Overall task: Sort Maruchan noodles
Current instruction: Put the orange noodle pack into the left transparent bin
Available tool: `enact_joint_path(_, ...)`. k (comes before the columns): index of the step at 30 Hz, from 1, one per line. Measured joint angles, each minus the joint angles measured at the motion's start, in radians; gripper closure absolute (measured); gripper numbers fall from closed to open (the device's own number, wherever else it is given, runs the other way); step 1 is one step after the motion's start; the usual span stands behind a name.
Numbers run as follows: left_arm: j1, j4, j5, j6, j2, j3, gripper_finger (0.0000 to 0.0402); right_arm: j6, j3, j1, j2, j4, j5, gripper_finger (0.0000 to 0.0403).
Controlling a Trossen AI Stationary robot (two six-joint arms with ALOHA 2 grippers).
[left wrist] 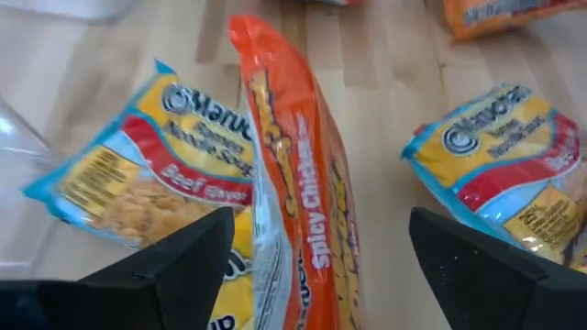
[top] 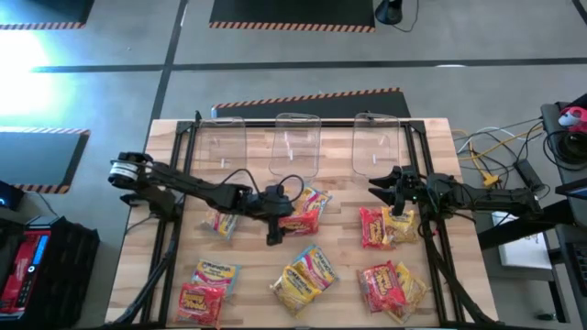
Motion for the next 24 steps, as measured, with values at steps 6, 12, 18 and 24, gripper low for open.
enact_joint_path(6, 0.008, 0.011, 0.014, -0.009, 0.03, 0.0, 0.0103, 0.0, 0.0, 0.0, 0.0, 0.0, 0.0, 0.0195)
enact_joint_path(12, 0.015, 0.021, 0.061, -0.019, 0.064, 0.0, 0.0132, 0.0, 0.0, 0.0, 0.0, 0.0, 0.0, 0.0195)
enact_joint_path(18, 0.016, 0.025, 0.068, -0.026, 0.083, 0.0, 0.015, 0.0, 0.0, 0.0, 0.0, 0.0, 0.0, 0.0195)
enact_joint_path(24, 0.016, 0.025, 0.068, -0.027, 0.083, 0.0, 0.0176, 0.0, 0.0, 0.0, 0.0, 0.0, 0.0, 0.0195)
